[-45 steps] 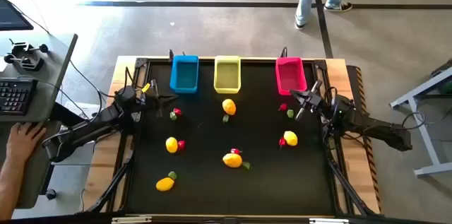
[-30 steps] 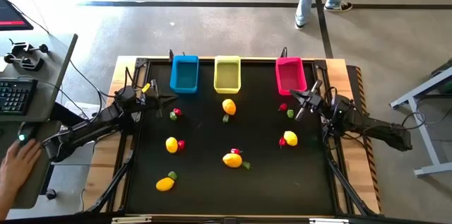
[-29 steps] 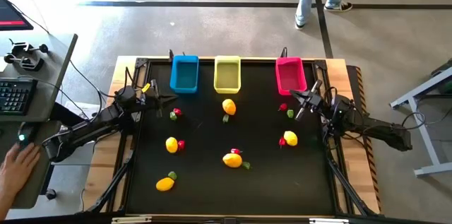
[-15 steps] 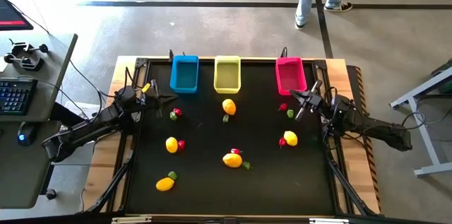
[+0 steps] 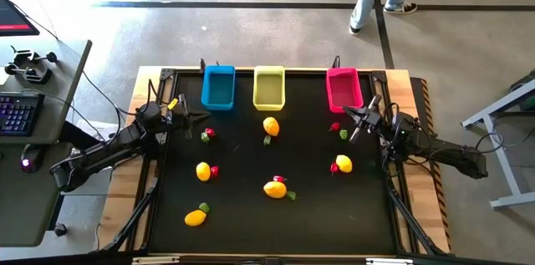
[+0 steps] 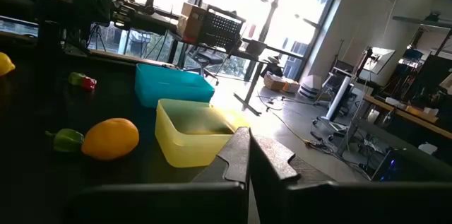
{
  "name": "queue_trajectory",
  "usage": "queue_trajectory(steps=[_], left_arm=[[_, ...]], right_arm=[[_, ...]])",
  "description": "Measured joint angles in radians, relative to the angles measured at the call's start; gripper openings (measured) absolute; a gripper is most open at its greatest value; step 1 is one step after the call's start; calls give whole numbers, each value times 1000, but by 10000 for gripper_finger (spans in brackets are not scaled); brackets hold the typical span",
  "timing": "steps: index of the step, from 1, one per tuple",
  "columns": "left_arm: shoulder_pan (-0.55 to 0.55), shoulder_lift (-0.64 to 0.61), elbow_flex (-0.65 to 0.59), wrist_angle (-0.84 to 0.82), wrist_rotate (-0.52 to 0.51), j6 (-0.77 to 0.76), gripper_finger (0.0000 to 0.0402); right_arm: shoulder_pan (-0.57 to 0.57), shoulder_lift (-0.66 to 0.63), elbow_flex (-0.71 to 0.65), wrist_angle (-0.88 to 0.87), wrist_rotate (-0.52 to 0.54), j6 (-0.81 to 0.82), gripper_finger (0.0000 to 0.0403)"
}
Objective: Sort produce into baskets
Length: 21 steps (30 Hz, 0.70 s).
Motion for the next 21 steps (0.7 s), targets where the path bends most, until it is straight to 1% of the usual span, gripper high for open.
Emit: queue_trajectory(steps=[14,21], left_arm=[[0,0,0,0,0,0,0],[-1,0,0,0,3,-25,0]], right_arm=[[0,0,0,0,0,0,0],[0,0,0,0,0,0,0]])
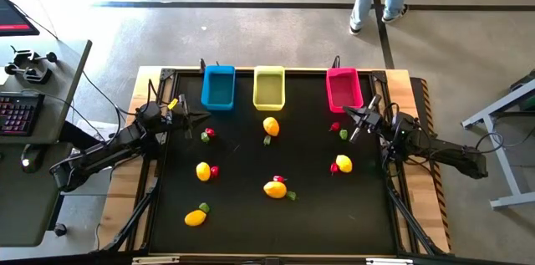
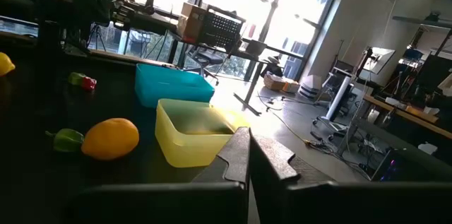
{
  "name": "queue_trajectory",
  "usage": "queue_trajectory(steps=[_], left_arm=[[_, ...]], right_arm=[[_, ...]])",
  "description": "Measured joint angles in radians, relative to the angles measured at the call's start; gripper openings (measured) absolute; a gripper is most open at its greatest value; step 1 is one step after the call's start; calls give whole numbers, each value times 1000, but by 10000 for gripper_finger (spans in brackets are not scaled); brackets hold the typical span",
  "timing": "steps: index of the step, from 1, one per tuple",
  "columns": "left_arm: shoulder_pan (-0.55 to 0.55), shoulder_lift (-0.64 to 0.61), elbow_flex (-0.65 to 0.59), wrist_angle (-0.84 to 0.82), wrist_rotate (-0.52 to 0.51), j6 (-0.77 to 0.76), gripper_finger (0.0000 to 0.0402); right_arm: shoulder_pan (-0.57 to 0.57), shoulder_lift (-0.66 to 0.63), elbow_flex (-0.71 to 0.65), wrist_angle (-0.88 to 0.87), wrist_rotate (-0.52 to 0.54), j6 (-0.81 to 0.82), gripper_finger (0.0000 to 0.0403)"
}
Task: Sort produce into baskets
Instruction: Put the green bell pepper into the pink bin
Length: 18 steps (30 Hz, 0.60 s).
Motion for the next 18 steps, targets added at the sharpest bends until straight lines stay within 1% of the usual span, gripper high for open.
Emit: queue_trajectory(steps=[11,13,15,18], left_arm=[[0,0,0,34,3,-2,0],[0,1,0,60,4,-5,0],[0,0,0,93,25,-28,0],[-5,1,5,112,85,-55,0]], right_arm=[[0,0,0,0,0,0,0],[0,0,0,0,0,0,0],[0,0,0,0,0,0,0],[0,0,0,0,0,0,0]])
